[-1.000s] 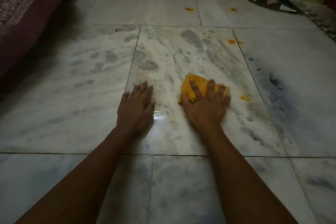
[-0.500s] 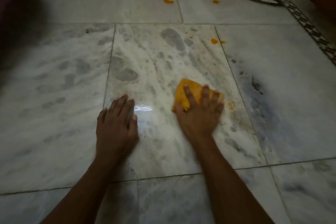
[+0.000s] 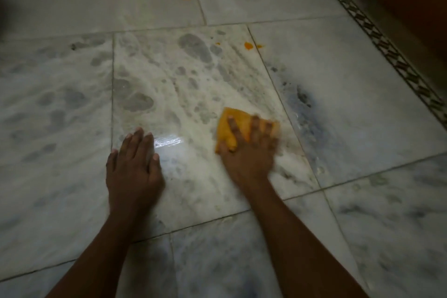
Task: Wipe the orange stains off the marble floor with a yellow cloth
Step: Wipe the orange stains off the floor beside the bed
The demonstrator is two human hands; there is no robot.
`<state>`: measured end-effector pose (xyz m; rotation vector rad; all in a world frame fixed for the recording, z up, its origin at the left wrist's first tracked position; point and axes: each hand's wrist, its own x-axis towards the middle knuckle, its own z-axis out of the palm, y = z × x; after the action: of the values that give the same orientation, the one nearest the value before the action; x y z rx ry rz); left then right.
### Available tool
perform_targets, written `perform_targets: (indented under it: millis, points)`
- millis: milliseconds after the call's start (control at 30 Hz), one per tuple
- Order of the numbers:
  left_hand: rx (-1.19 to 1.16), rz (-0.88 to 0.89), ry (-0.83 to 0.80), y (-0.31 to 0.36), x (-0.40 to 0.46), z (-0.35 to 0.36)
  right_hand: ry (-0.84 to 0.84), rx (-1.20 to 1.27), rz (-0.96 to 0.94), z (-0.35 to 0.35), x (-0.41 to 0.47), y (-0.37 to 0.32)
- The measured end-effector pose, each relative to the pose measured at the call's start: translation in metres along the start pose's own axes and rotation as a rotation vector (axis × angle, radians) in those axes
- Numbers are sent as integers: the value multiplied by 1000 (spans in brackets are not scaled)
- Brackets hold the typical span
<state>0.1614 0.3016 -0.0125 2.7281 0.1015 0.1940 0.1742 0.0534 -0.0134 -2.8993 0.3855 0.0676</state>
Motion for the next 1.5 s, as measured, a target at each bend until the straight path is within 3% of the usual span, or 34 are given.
perform_targets:
  millis: [133, 200, 300, 367, 433, 533, 600, 667, 767, 900, 967, 1033, 1133, 1200, 1267, 1367, 1433, 1500]
  points:
    - [-2, 8, -2, 4, -1, -6, 18, 36, -331, 0, -87, 6]
    - [0, 14, 2, 4, -1, -4, 39, 23, -352, -6, -121, 45]
    - [3, 13, 11, 3, -3, -1, 61, -43, -126, -9, -93, 79]
    - [15, 19, 23, 2, -2, 1, 94, -33, 65, -7, -50, 57]
    - [28, 24, 33, 0, -3, 3, 58, 31, 127, -2, -13, 20]
    - [35, 32, 33, -1, -1, 4, 25, 66, -91, 5, -12, -15]
    - [34, 22, 25, -1, -2, 2, 55, 56, -297, 5, -52, -8]
    - [24, 8, 21, 1, -4, 1, 76, 35, -378, 1, -89, 24]
    - [6, 7, 17, 0, -4, 3, 42, -52, -199, -9, -79, 67]
    - [16, -9, 30, -1, -1, 8, -3, 3, 124, -8, 11, 18]
    - [18, -10, 32, -4, 0, 8, -47, 56, 85, -1, 35, -23]
    - [22, 4, 37, -5, 1, 6, -15, 47, -86, 3, 21, -40]
    - [0, 13, 31, -6, 0, 2, 55, 21, -282, 1, -37, -9]
    - [-18, -2, 27, -6, -2, 1, 49, -15, -223, -5, -49, 23]
    - [-29, 7, 12, -5, -3, 1, 55, -29, -22, -7, -25, 34]
    - [-29, -6, 24, -8, 0, 2, 51, 63, 183, -3, 31, -6]
    - [-14, -25, 33, -7, 1, 3, 8, 69, 132, 2, 53, -37]
    - [-3, -14, 27, -6, 0, 4, 21, 23, -59, 6, 44, -46]
